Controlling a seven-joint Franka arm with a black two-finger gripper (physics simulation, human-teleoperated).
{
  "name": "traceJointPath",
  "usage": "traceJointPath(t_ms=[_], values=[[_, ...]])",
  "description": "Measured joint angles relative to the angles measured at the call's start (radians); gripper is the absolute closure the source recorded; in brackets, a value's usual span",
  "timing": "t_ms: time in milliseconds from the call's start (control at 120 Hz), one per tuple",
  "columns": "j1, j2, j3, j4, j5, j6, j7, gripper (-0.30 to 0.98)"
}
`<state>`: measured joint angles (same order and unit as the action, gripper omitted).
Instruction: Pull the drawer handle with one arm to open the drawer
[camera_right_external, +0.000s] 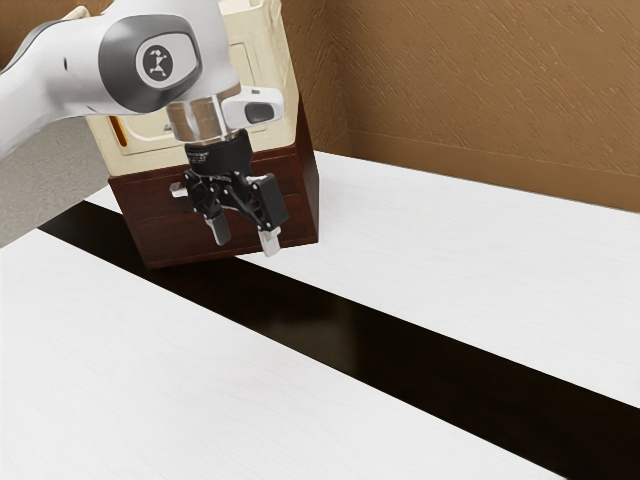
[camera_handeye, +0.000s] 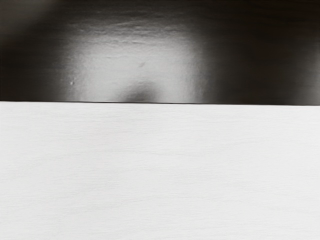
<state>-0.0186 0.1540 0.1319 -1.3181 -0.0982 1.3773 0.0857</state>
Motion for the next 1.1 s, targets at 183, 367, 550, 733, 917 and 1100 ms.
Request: traceJointPath(t_ms=[183, 367, 550, 733, 917, 1100], values=[[-0.001, 0.0, 0.0, 0.0, 0.0, 0.0, 0.001, 0.0], [-0.005, -0.092, -0.001, 0.044, 0.003, -0.006, 0.004, 0.0], [0.124, -0.212, -0.031, 0.052, 0.007, -0.03, 0.162, 0.0], [0.42, -0.19, -0.052, 0.042, 0.085, -0.043, 0.384, 0.0], [0.515, -0.131, -0.052, 0.037, 0.13, 0.001, 0.574, 0.0], [0.454, -0.056, -0.06, 0.035, 0.159, 0.016, 0.744, 0.0]])
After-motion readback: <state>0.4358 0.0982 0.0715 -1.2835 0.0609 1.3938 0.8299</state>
